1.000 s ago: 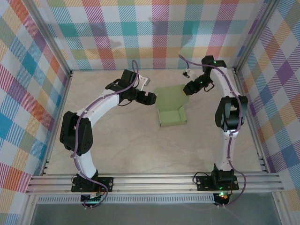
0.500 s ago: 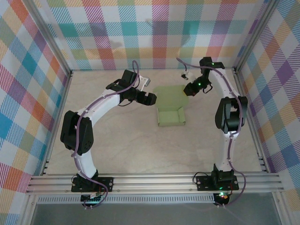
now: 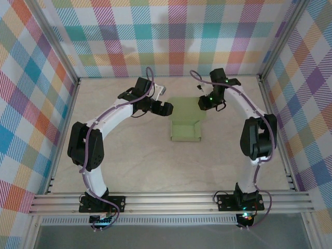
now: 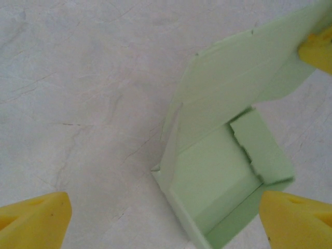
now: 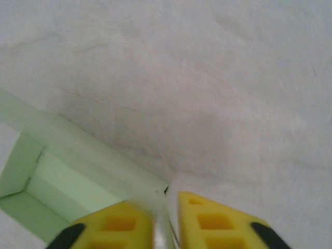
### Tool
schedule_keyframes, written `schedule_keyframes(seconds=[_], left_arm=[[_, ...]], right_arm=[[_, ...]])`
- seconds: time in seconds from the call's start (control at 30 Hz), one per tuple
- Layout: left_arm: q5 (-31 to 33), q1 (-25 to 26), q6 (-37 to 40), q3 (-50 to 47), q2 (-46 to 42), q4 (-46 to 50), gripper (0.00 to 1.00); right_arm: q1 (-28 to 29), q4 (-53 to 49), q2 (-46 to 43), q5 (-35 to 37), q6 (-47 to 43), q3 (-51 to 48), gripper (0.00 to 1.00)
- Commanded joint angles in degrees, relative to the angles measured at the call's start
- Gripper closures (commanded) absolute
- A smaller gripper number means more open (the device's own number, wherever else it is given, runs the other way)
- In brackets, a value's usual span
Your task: Fold the paper box
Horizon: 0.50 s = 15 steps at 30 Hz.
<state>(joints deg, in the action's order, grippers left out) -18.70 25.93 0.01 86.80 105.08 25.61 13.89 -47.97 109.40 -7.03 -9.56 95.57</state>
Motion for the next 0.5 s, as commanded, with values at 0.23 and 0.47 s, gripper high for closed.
schedule_keyframes(seconds=[0.23, 0.47], left_arm=[[2.82, -0.51, -15.32, -15.74, -6.97, -13.86, 0.06], [-3.95, 2.07, -26.95, -23.58, -5.00, -19.44, 0.22]], right_arm=[[0.17, 18.78, -20.64, 4.33, 25.88, -21.09, 0.37], [1.28, 45.94, -34.78, -10.19, 43.96, -51.58, 0.38]])
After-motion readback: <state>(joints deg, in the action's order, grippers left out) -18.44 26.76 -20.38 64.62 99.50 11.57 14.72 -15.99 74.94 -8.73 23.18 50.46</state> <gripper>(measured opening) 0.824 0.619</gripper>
